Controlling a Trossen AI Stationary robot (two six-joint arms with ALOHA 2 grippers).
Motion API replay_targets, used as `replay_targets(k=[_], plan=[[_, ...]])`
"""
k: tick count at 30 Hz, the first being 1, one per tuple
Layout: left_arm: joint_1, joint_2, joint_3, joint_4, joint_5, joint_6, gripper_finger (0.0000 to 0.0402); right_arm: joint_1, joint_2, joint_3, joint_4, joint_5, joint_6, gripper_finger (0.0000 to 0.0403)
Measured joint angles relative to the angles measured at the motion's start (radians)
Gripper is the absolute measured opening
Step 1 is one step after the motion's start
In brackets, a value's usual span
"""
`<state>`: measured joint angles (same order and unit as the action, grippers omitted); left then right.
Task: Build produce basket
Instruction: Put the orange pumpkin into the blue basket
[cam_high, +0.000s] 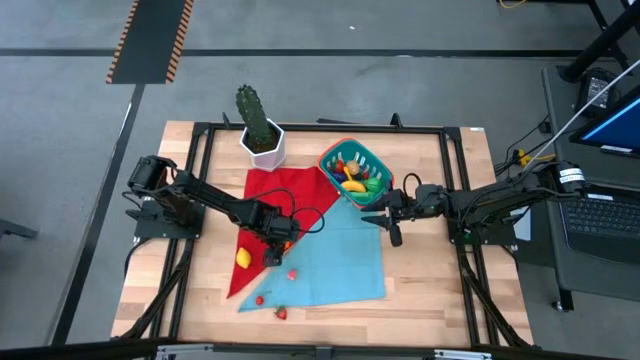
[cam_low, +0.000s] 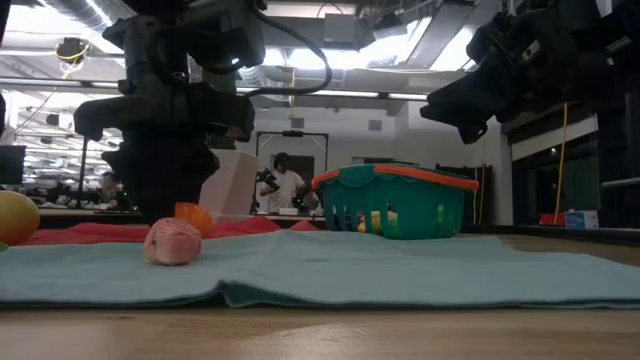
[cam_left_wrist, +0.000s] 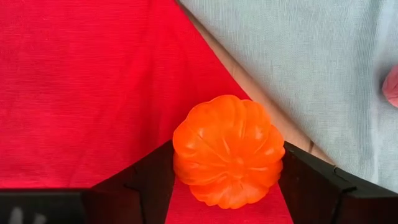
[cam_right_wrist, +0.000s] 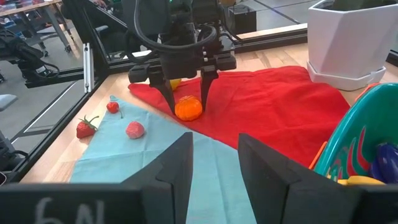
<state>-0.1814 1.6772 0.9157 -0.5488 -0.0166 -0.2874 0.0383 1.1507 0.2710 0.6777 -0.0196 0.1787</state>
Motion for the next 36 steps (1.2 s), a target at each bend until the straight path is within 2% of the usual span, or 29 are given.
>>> replay_targets(k=[11,17,23,31,36], plan=[[0.000,-0.003,0.000,-0.002,0.000,0.001,0.0234,0.000,0.000,0.000,0.000,0.000,0.000,0.0129],[0.000,-0.050,0.000,-0.023,0.000,0.031,0.0234,0.000,0.000,0.000,0.001,0.000,0.000,0.0129],[0.007,-0.157,0.000,-0.071,-0.002,0.048,0.0234,0.000,0.000,0.000,0.001,0.000,0.004,0.0129],[0.009,-0.344,0.000,-0.071,-0.101,0.129,0.0234,0.000,0.000,0.000,-0.020,0.000,0.056,0.0129],[0.024,-0.407,0.000,-0.052,-0.105,0.137,0.0234,0.000,0.000,0.000,-0.020,0.000,0.002,0.0129]])
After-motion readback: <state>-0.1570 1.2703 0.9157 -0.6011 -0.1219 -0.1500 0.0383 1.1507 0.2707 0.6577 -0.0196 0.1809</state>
